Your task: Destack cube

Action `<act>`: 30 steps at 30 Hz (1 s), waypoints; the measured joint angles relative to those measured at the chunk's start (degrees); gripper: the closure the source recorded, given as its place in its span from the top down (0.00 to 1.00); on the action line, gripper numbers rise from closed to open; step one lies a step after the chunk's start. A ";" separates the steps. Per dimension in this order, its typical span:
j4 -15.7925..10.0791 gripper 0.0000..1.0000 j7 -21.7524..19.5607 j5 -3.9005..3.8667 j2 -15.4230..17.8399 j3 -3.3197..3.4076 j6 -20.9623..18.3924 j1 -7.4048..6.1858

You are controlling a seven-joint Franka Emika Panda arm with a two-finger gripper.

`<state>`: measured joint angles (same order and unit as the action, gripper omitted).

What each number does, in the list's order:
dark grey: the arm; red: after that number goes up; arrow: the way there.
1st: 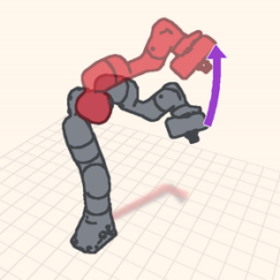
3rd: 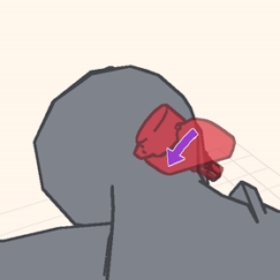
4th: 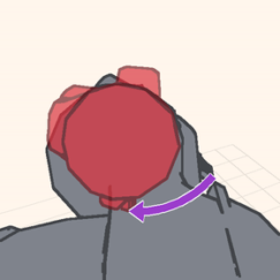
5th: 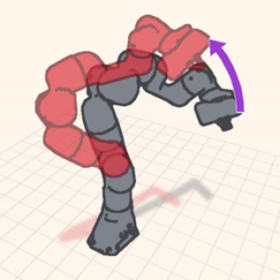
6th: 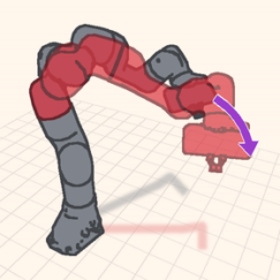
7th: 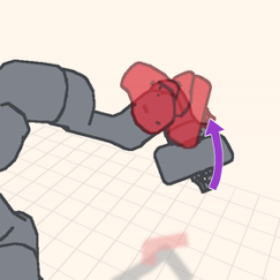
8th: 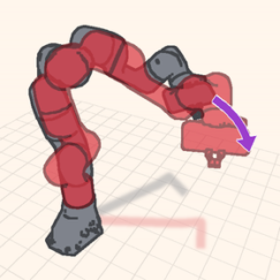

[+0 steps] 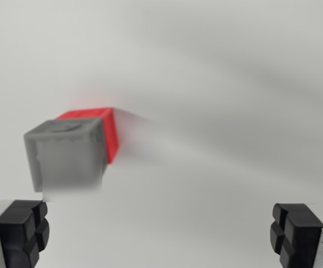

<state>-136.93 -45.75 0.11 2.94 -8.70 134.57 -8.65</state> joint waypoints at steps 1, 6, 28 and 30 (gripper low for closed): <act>-0.33 1.00 -0.07 0.03 0.00 -0.18 0.31 -0.24; -1.77 1.00 -0.37 0.17 0.01 -1.05 1.57 -1.30; -6.55 1.00 -2.92 -0.13 -3.45 -4.59 9.28 -5.57; -6.68 1.00 -3.19 -0.52 -4.67 -4.50 10.45 -5.56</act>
<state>-143.61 -48.94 -0.41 -1.73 -13.20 145.02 -14.21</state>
